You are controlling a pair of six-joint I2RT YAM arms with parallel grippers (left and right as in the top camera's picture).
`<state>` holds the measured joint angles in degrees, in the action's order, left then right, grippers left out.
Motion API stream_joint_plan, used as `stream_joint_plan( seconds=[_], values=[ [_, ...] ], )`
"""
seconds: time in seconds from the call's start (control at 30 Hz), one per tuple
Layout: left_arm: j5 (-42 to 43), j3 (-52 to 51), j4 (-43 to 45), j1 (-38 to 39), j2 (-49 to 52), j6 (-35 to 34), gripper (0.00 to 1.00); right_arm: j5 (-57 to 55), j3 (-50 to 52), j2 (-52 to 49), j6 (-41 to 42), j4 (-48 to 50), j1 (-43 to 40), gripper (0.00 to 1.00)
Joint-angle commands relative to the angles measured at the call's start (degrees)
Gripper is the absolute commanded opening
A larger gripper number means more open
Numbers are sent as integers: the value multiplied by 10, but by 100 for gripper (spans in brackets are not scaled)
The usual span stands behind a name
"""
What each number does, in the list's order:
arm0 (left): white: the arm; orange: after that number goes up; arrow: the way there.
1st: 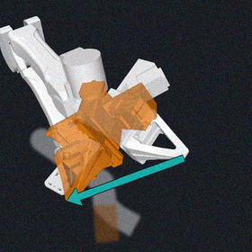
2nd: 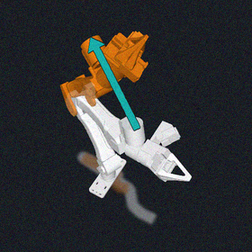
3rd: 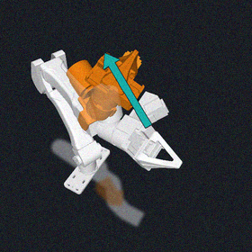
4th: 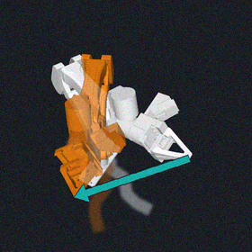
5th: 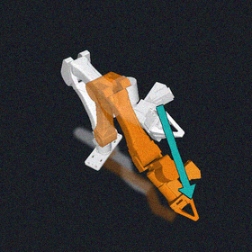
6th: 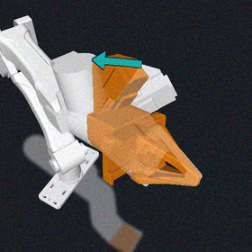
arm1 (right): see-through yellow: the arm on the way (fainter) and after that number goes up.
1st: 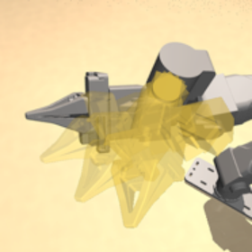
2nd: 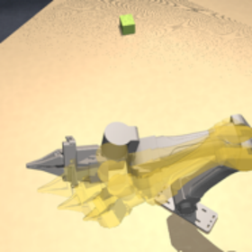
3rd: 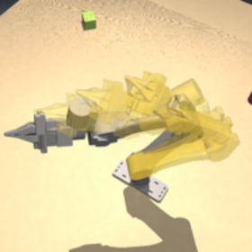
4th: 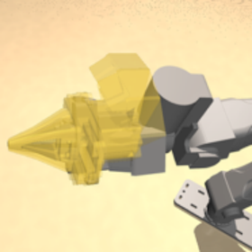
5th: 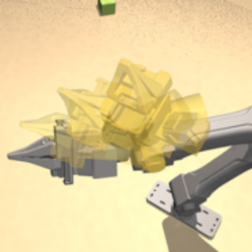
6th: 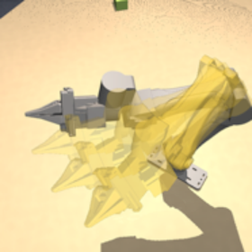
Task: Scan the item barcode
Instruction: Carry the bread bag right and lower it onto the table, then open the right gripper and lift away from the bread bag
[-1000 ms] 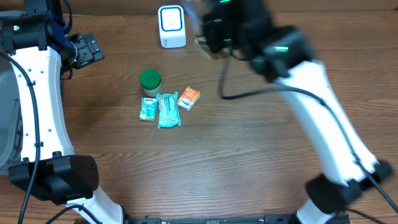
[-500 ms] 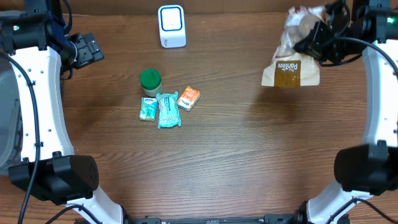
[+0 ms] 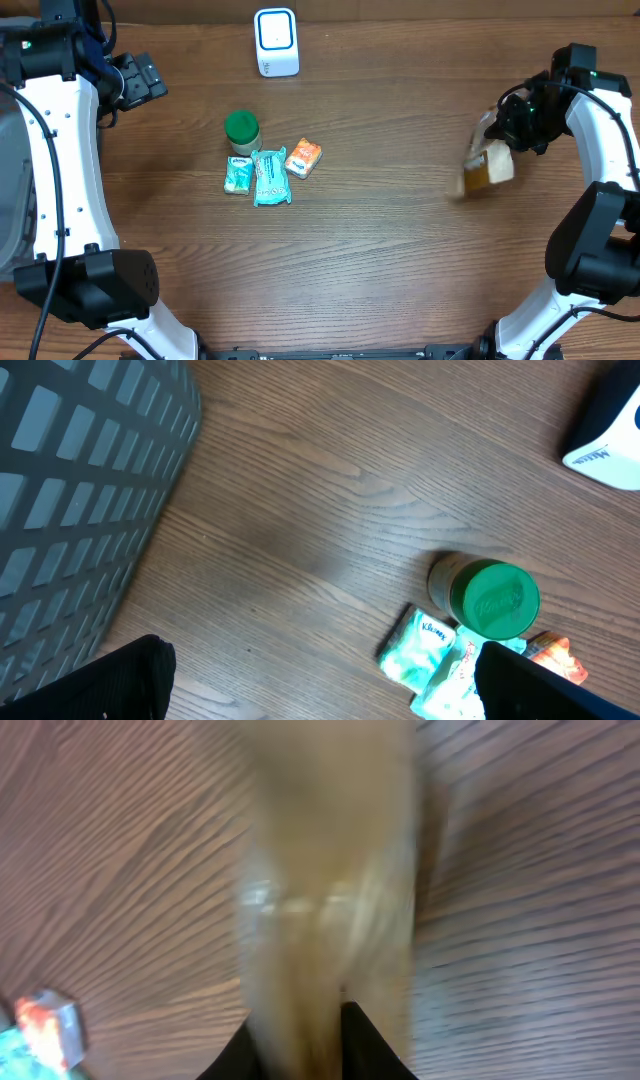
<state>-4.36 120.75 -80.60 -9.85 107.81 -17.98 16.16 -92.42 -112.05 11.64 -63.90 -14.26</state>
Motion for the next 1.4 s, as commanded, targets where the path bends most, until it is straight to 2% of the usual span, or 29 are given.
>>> stream_joint_plan(
  seconds=[0.0, 0.17, 0.37, 0.5, 0.53, 0.57, 0.6, 0.63, 0.67, 0.77, 1.0, 1.1, 1.27, 1.37],
  values=[
    [-5, 1, 0, 1, 6, 2, 100, -52, 3, 8, 1, 9, -2, 18],
    [-5, 1, 0, 1, 6, 2, 100, -32, 3, 8, -17, 23, -2, 14],
    [-5, 1, 0, 1, 6, 2, 100, -67, 3, 8, -29, 19, -7, 18],
    [-5, 2, 0, 1, 6, 2, 100, -103, 3, 8, -26, 7, -18, 35],
    [-5, 1, 0, 1, 6, 2, 100, -110, 3, 8, -25, 3, -20, 43],
    [-5, 1, 0, 1, 6, 2, 100, -127, 3, 8, -24, -6, -26, 59],
    [-5, 1, 0, 1, 6, 2, 100, -139, 3, 8, -24, -12, -29, 71],
    [-5, 1, 0, 1, 6, 2, 100, -151, 3, 8, -25, -17, -33, 97],
    [-5, 1, 0, 1, 6, 2, 100, -175, 3, 8, -25, -25, -40, 100],
    [-5, 2, 0, 1, 6, 2, 99, -179, -12, 8, -24, -55, -56, 100],
    [-5, 1, 0, 1, 6, 2, 100, -30, -78, 8, -31, -92, -35, 100],
    [-5, 2, 0, 1, 6, 2, 100, 38, -75, 8, -57, -67, 7, 100],
    [-5, 2, 0, 1, 6, 2, 100, 90, -53, 8, -38, 17, 110, 100],
    [-5, 2, 0, 1, 6, 2, 99, 90, -37, 5, -2, 79, 176, 86]
  ],
)
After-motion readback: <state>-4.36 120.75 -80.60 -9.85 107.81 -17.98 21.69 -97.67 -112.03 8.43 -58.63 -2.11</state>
